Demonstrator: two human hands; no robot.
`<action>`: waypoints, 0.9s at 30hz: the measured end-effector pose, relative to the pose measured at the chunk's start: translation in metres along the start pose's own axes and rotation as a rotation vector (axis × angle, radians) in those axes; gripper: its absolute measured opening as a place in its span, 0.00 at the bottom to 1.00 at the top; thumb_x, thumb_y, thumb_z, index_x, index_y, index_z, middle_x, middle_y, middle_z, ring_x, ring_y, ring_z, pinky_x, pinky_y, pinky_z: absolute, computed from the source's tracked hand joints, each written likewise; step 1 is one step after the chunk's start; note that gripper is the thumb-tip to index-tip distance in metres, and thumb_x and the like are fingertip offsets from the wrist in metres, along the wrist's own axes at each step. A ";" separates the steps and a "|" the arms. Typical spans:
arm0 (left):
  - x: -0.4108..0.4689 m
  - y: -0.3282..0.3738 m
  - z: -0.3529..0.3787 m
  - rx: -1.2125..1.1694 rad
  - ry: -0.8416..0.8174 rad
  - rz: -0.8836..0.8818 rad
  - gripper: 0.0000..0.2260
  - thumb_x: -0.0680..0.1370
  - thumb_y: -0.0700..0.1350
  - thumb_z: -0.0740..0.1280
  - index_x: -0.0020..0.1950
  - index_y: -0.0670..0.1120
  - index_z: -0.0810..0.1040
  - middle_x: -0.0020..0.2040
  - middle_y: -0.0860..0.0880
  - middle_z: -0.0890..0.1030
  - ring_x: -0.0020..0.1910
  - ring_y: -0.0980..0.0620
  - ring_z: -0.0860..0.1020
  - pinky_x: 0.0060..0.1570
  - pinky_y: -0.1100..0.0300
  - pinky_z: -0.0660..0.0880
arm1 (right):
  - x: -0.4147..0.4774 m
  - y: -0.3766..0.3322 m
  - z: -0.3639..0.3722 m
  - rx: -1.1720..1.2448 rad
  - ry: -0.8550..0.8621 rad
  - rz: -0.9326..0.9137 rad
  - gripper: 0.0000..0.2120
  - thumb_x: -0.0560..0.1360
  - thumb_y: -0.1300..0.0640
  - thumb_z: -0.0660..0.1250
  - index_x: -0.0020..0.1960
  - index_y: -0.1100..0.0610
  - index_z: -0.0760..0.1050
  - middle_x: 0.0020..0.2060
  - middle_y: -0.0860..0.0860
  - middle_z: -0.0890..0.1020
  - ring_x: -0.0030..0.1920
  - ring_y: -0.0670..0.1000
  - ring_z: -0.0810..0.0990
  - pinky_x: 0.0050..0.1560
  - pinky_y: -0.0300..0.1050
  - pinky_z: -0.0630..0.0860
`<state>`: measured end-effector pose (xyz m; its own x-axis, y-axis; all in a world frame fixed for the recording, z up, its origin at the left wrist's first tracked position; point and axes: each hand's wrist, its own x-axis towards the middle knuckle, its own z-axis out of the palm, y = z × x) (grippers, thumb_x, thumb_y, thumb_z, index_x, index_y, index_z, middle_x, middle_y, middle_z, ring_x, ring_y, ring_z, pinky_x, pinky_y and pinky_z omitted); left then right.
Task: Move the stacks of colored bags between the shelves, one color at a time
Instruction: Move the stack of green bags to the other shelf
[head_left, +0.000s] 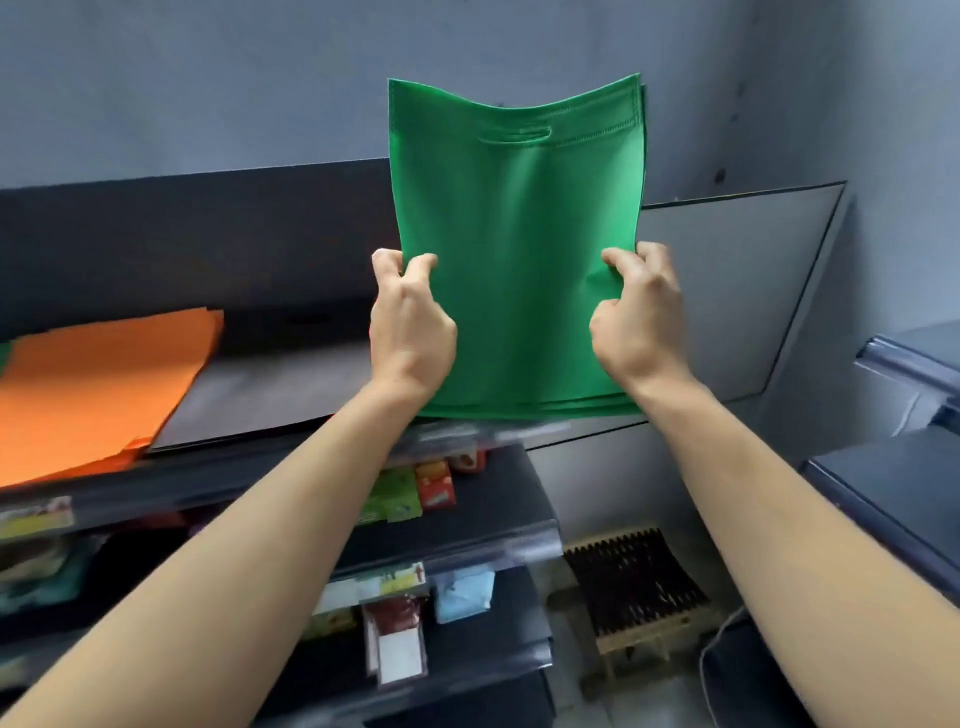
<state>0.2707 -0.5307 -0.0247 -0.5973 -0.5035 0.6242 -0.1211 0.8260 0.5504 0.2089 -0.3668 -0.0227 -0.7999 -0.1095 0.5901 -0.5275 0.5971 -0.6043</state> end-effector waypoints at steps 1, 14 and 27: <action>0.005 -0.020 -0.015 0.021 0.017 -0.014 0.23 0.73 0.28 0.56 0.67 0.39 0.71 0.63 0.41 0.66 0.42 0.43 0.74 0.50 0.52 0.74 | -0.003 -0.018 0.018 0.015 -0.022 -0.017 0.25 0.72 0.72 0.57 0.69 0.62 0.69 0.67 0.56 0.68 0.59 0.58 0.73 0.56 0.39 0.64; 0.016 -0.177 -0.149 0.224 0.224 -0.226 0.22 0.73 0.28 0.56 0.66 0.39 0.72 0.60 0.41 0.67 0.42 0.44 0.72 0.48 0.53 0.72 | -0.036 -0.173 0.155 0.186 -0.275 -0.222 0.26 0.72 0.71 0.57 0.69 0.61 0.68 0.68 0.55 0.67 0.61 0.58 0.72 0.60 0.43 0.65; 0.013 -0.270 -0.253 0.408 0.384 -0.356 0.20 0.74 0.28 0.56 0.64 0.38 0.73 0.62 0.41 0.68 0.48 0.40 0.75 0.52 0.49 0.72 | -0.068 -0.294 0.239 0.381 -0.465 -0.373 0.24 0.74 0.69 0.57 0.70 0.60 0.67 0.67 0.53 0.67 0.60 0.57 0.72 0.59 0.42 0.65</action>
<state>0.4963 -0.8246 -0.0251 -0.1496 -0.7556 0.6377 -0.5948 0.5840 0.5524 0.3499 -0.7249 -0.0133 -0.5405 -0.6315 0.5560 -0.7859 0.1430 -0.6016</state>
